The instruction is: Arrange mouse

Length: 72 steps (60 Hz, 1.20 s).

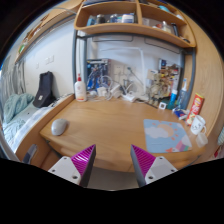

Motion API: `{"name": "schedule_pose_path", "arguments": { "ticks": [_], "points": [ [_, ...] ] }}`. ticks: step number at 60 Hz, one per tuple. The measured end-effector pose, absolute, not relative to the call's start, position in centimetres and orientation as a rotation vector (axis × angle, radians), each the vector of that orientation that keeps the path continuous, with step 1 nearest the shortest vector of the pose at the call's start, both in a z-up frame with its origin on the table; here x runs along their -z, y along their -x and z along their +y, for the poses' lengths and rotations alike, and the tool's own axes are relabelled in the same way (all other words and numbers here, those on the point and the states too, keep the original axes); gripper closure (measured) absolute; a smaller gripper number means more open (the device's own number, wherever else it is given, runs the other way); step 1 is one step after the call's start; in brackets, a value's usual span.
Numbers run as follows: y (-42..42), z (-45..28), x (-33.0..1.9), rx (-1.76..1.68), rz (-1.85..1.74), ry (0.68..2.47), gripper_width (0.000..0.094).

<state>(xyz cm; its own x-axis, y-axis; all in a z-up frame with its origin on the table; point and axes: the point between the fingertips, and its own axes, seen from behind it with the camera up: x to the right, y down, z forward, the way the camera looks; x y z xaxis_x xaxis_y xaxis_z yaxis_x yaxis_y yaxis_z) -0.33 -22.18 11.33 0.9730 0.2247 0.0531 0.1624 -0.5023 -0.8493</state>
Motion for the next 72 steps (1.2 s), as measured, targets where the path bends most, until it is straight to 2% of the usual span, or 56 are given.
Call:
{"name": "schedule_pose_path", "arguments": {
  "ticks": [16,26,46,50,53,55,56,58,65,66,72],
  "points": [
    [13.8,-22.9,-9.6,-0.227,-0.488,2.173,0.0244],
    [18.1,-18.9,-9.8,-0.203,-0.505,2.193,0.0245],
    [25.3,-9.5,-8.0,-0.138,-0.482,2.221,0.0251],
    [27.0,-8.2,-7.1,-0.149,-0.483,2.218,0.0296],
    [27.7,-7.2,-6.8,-0.145,-0.462,2.222,0.043],
    [28.3,-6.8,-6.7,-0.139,-0.456,2.226,0.0438],
    [28.3,-5.1,-8.4,-0.127,-0.462,2.23,0.0441],
    [30.0,-5.3,-7.4,-0.117,-0.454,2.218,0.0463],
    [33.2,-3.0,-8.3,-0.099,-0.434,2.23,0.057],
    [33.0,-3.5,-7.3,-0.11,-0.417,2.224,0.058],
    [36.3,-1.5,-7.7,-0.107,-0.419,2.245,0.058]
  ]
}}
